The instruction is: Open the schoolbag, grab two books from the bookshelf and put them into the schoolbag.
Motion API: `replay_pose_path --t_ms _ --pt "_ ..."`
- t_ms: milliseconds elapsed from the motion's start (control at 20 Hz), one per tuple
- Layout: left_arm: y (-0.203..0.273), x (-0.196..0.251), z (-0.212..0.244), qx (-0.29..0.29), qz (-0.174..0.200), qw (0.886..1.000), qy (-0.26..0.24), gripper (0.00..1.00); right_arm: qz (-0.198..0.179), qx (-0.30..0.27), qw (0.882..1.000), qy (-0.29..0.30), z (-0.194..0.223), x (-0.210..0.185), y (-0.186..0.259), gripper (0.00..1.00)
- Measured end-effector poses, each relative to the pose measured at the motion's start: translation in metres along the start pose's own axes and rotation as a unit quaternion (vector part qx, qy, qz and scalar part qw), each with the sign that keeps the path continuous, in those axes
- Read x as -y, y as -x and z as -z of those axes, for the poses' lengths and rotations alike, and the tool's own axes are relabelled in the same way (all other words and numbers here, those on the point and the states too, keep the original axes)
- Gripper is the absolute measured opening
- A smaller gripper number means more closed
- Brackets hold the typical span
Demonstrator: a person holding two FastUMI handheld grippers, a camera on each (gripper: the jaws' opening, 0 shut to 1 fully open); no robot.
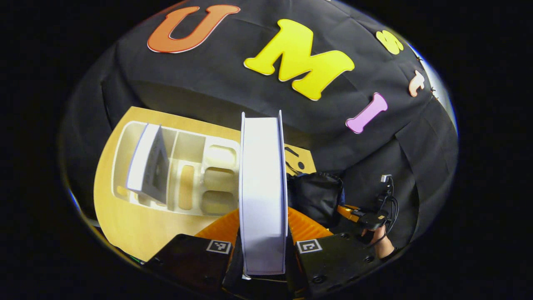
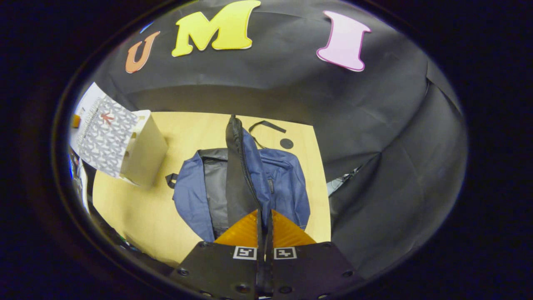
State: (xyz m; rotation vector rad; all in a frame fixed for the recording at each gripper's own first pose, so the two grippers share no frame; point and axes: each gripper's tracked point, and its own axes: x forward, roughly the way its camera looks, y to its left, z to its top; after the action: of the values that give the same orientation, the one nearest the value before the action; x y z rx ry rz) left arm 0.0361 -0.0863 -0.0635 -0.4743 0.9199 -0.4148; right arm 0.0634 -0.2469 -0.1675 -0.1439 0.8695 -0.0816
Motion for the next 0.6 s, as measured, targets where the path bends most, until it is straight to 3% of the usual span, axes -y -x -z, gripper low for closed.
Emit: replay_pose_path --t_ms 350,600 --pt "-0.095 0.048 0.053 -0.025 0.071 0.996 0.045 0.43 0.01 0.004 1.0 0.001 -0.004 0.006 0.013 0.0" --pt "-0.162 0.047 0.091 -0.046 0.071 0.993 0.087 0.43 0.018 0.011 1.0 0.006 -0.009 0.014 0.019 0.0"
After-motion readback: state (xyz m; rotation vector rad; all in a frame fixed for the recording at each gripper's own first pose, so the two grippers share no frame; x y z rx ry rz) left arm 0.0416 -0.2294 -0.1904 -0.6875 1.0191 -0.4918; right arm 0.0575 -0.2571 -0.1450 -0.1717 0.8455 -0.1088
